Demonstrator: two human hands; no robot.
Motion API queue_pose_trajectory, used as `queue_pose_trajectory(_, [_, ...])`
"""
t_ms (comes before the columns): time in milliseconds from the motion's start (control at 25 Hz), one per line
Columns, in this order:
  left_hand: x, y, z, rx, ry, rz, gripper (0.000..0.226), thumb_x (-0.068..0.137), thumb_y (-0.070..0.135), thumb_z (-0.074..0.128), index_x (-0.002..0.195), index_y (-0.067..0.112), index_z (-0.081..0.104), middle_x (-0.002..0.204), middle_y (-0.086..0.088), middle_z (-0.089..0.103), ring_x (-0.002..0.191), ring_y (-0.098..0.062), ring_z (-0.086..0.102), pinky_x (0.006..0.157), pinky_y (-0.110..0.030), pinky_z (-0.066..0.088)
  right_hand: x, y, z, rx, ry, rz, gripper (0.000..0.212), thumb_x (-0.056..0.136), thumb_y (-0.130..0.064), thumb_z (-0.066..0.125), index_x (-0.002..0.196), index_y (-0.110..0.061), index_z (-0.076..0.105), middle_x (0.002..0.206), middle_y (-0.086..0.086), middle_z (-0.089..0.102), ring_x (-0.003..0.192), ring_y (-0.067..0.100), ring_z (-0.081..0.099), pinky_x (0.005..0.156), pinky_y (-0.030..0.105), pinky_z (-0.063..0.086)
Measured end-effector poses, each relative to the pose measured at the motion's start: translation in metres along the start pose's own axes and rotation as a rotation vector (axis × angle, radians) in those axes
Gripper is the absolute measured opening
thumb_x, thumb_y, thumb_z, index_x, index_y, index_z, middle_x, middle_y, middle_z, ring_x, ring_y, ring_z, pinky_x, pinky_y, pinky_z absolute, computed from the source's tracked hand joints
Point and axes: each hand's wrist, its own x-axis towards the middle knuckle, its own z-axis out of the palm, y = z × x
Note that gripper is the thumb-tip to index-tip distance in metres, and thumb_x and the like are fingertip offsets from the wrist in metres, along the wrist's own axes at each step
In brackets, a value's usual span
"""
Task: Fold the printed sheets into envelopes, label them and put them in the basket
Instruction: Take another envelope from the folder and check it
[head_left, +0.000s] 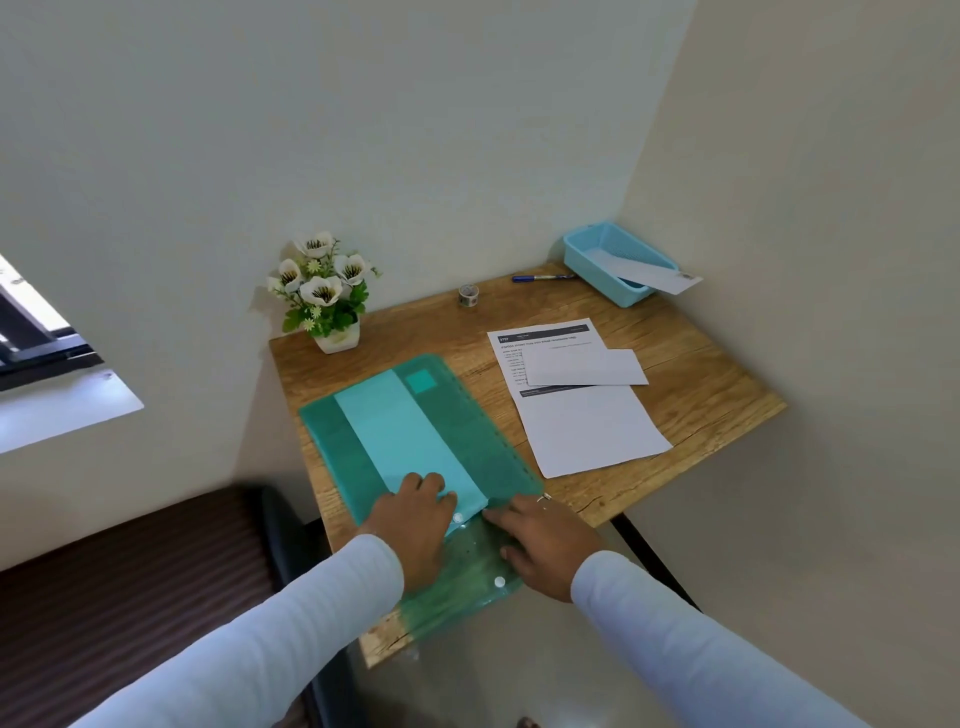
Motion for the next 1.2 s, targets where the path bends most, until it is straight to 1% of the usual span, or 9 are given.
queue_pose_trajectory(120, [-0.001, 0.002, -0.007, 0.040, -0.083, 0.008, 0.076, 0.082, 0.023, 0.070, 0.149, 0.014, 0.035, 0.150, -0.012, 0.030, 0.131, -0.035, 0.038, 0.088, -0.047, 0.056, 0.000, 0.002, 0.004, -0.016, 0.017, -0.009, 0.054, 0.098, -0.037, 0.051, 0.151, -0.030, 0.043, 0.133, 0.000, 0.053, 0.115, 0.031, 0.058, 0.098, 0.043, 0.051])
queue_pose_trajectory(280, [-0.002, 0.014, -0.007, 0.095, -0.120, 0.006, 0.091, 0.080, 0.016, 0.074, 0.154, 0.012, 0.021, 0.143, -0.016, 0.030, 0.127, -0.039, 0.039, 0.083, -0.046, 0.054, 0.001, -0.002, 0.006, 0.022, 0.051, -0.040, 0.052, 0.098, -0.035, 0.051, 0.149, -0.030, 0.046, 0.145, -0.006, 0.048, 0.120, 0.028, 0.057, 0.103, 0.043, 0.051])
queue_pose_trajectory(400, [-0.003, 0.013, -0.008, -0.010, -0.045, -0.020, 0.051, 0.089, 0.019, 0.058, 0.137, 0.011, 0.044, 0.130, -0.012, 0.045, 0.115, -0.034, 0.049, 0.081, -0.045, 0.054, -0.002, -0.005, 0.006, 0.040, 0.113, -0.046, 0.041, 0.099, -0.034, 0.049, 0.140, -0.030, 0.056, 0.145, -0.009, 0.051, 0.118, 0.025, 0.059, 0.100, 0.040, 0.054])
queue_pose_trajectory(480, [-0.003, 0.003, -0.009, -0.102, 0.026, -0.037, 0.028, 0.095, 0.020, 0.046, 0.120, 0.013, 0.057, 0.118, -0.006, 0.056, 0.106, -0.029, 0.056, 0.081, -0.044, 0.054, -0.001, -0.009, 0.005, 0.028, 0.156, -0.046, 0.035, 0.101, -0.033, 0.046, 0.132, -0.028, 0.061, 0.136, -0.008, 0.055, 0.109, 0.025, 0.062, 0.091, 0.038, 0.056])
queue_pose_trajectory(600, [-0.002, -0.010, -0.008, -0.220, 0.097, -0.069, 0.026, 0.100, 0.022, 0.041, 0.109, 0.018, 0.065, 0.108, -0.001, 0.066, 0.093, -0.023, 0.061, 0.081, -0.038, 0.054, 0.007, -0.021, 0.002, -0.026, 0.166, -0.059, 0.031, 0.104, -0.033, 0.044, 0.128, -0.028, 0.061, 0.122, -0.002, 0.062, 0.099, 0.028, 0.065, 0.080, 0.036, 0.054])
queue_pose_trajectory(760, [-0.002, -0.019, -0.007, -0.341, 0.120, -0.078, 0.030, 0.104, 0.032, 0.043, 0.117, 0.026, 0.069, 0.119, 0.006, 0.069, 0.104, -0.020, 0.063, 0.087, -0.032, 0.052, 0.024, -0.037, -0.001, -0.094, 0.103, -0.070, 0.028, 0.104, -0.037, 0.044, 0.125, -0.025, 0.059, 0.112, 0.004, 0.069, 0.095, 0.033, 0.067, 0.076, 0.040, 0.054])
queue_pose_trajectory(880, [-0.003, -0.025, -0.009, -0.386, 0.100, -0.066, 0.032, 0.103, 0.032, 0.045, 0.124, 0.028, 0.069, 0.128, 0.006, 0.067, 0.115, -0.021, 0.061, 0.096, -0.035, 0.050, 0.038, -0.044, -0.002, -0.122, 0.074, -0.046, 0.030, 0.105, -0.042, 0.040, 0.119, -0.025, 0.061, 0.100, 0.007, 0.070, 0.087, 0.034, 0.068, 0.066, 0.033, 0.044])
queue_pose_trajectory(1080, [-0.005, -0.027, -0.010, -0.421, 0.102, -0.071, 0.031, 0.102, 0.035, 0.048, 0.125, 0.029, 0.069, 0.128, 0.004, 0.068, 0.115, -0.022, 0.061, 0.097, -0.037, 0.051, 0.050, -0.048, -0.001, -0.178, 0.070, -0.024, 0.034, 0.108, -0.041, 0.036, 0.112, -0.023, 0.064, 0.094, 0.009, 0.071, 0.082, 0.034, 0.068, 0.071, 0.038, 0.054])
queue_pose_trajectory(1200, [-0.005, -0.029, -0.011, -0.412, 0.096, -0.064, 0.032, 0.102, 0.036, 0.047, 0.125, 0.029, 0.069, 0.128, 0.004, 0.068, 0.114, -0.023, 0.062, 0.096, -0.038, 0.052, 0.052, -0.051, -0.003, -0.156, 0.049, -0.053, 0.037, 0.103, -0.050, 0.040, 0.108, -0.021, 0.064, 0.089, 0.008, 0.070, 0.076, 0.032, 0.066, 0.063, 0.033, 0.044])
